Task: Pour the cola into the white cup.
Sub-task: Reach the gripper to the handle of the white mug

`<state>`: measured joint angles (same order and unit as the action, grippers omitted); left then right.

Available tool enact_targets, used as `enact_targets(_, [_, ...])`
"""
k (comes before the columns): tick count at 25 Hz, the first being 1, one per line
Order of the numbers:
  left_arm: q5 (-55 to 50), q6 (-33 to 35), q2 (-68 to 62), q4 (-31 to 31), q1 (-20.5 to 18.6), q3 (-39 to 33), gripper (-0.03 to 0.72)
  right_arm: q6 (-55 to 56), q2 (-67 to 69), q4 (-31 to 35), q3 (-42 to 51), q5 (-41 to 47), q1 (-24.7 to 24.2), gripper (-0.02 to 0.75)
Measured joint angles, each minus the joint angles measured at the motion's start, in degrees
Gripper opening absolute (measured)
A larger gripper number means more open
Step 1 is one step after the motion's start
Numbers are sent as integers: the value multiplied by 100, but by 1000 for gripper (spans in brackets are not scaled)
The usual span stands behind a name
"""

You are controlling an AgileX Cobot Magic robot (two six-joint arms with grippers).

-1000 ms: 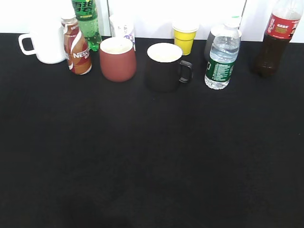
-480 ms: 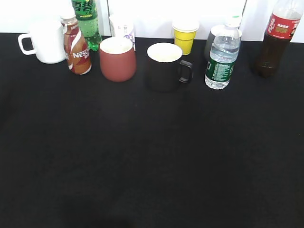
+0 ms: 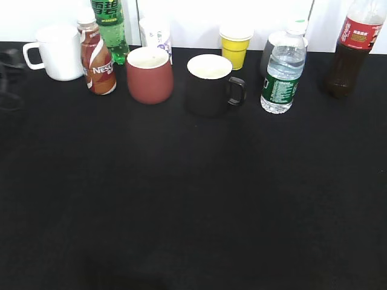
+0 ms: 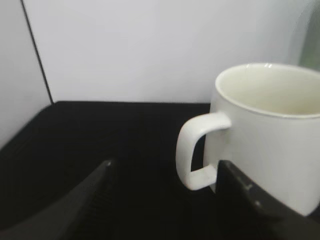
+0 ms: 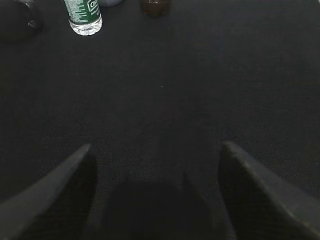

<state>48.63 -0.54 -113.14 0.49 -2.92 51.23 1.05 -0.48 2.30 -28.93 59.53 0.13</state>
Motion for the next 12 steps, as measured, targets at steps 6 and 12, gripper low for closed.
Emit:
enact_targets(6, [-647, 0, -920, 32, -14, 1294, 435, 0, 0, 0, 0, 0, 0, 574])
enact_targets(12, [-1008, -5, -1691, -49, -14, 2459, 300, 0, 0, 5, 0, 0, 0, 574])
